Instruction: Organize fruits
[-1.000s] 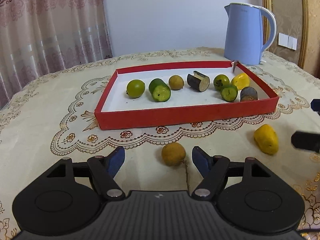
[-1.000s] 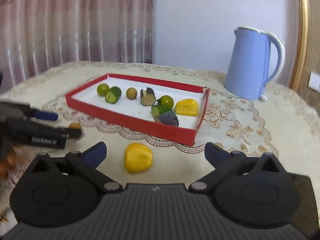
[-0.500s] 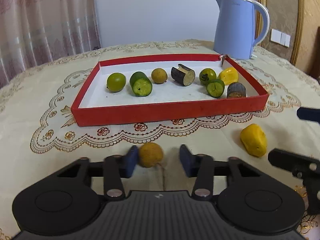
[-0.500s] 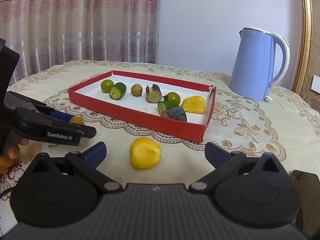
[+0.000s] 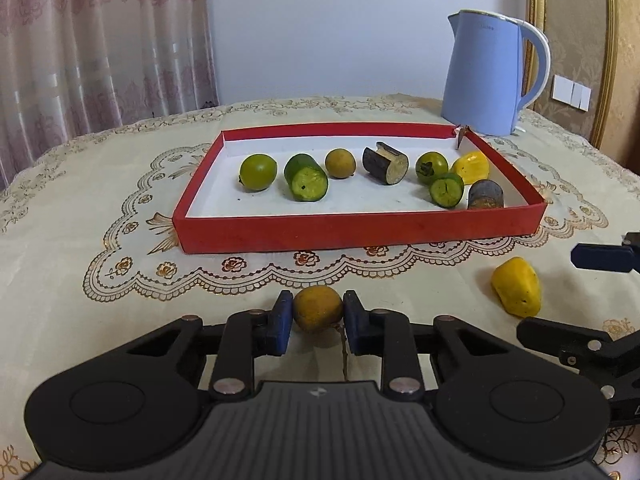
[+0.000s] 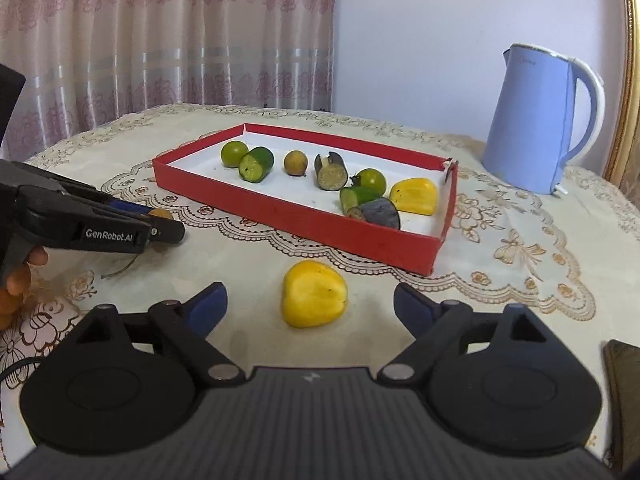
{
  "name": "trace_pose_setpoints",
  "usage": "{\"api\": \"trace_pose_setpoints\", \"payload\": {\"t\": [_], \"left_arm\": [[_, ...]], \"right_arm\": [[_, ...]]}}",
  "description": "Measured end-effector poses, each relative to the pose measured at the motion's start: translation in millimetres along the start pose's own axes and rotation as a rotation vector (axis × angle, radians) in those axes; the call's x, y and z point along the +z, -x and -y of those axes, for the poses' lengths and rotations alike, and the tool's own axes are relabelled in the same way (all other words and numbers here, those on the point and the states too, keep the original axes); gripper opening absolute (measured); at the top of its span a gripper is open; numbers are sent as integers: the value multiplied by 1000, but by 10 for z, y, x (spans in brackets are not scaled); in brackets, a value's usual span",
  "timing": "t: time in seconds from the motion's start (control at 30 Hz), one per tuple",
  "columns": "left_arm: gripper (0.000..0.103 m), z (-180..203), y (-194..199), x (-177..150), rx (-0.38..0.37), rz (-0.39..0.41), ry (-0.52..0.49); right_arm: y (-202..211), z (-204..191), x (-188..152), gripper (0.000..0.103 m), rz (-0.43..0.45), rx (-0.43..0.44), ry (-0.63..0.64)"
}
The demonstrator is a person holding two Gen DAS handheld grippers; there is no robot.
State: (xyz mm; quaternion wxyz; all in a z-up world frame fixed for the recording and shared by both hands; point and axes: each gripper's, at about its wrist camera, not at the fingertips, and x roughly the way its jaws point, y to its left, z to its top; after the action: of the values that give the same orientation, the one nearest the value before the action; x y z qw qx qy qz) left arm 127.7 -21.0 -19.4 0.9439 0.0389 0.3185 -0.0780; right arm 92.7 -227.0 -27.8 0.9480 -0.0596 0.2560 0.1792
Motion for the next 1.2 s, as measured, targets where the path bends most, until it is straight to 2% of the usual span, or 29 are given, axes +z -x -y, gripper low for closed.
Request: {"api": "trace_pose_setpoints", "payload": {"t": [0.2, 0.3, 0.4, 0.43, 0.47, 0.5, 0.57, 0.67, 0.8, 0.9, 0.97, 1.03, 1.13, 1.2], "left_arm": [[27, 45, -64, 1, 67, -2, -13], [32, 54, -72, -6, 91, 2, -14], [50, 80, -72, -15, 139, 11, -26], [62, 84, -72, -15, 147, 14, -29], [68, 88, -67, -15, 151, 19, -31], [70, 93, -56, -15, 157, 27, -33], [75, 109, -44, -21, 173, 37, -41], [78, 112, -59, -23, 191, 31, -43], [82, 87, -54, -29, 191, 31, -28], [88, 52, -26, -36, 174, 47, -8], [94, 2, 19, -52, 138, 70, 21], [102, -75, 70, -76, 87, 96, 63], [103, -208, 104, -100, -4, 121, 133], [103, -266, 69, -95, -34, 97, 167]], "right_arm": [[-221, 33, 79, 88, -54, 30, -22], [-318, 42, 80, 88, -77, 35, -26], [-339, 37, 64, 88, -84, 60, -24], [-339, 31, 59, 90, -85, 63, -19], [-343, 21, 58, 94, -87, 63, -10], [-329, 3, 59, 103, -82, 59, 2], [-286, -35, 54, 103, -57, 40, 30], [-305, -105, 26, 103, -89, 20, 77], [-272, -84, 16, 103, -72, 11, 65], [-278, 37, 20, 103, -76, 24, -18], [-266, 101, 15, 103, -69, 19, -65], [-272, 88, 12, 103, -68, 13, -60], [-275, 11, 15, 103, -66, -16, -10], [-287, 0, 18, 101, -69, -17, -2]]}}
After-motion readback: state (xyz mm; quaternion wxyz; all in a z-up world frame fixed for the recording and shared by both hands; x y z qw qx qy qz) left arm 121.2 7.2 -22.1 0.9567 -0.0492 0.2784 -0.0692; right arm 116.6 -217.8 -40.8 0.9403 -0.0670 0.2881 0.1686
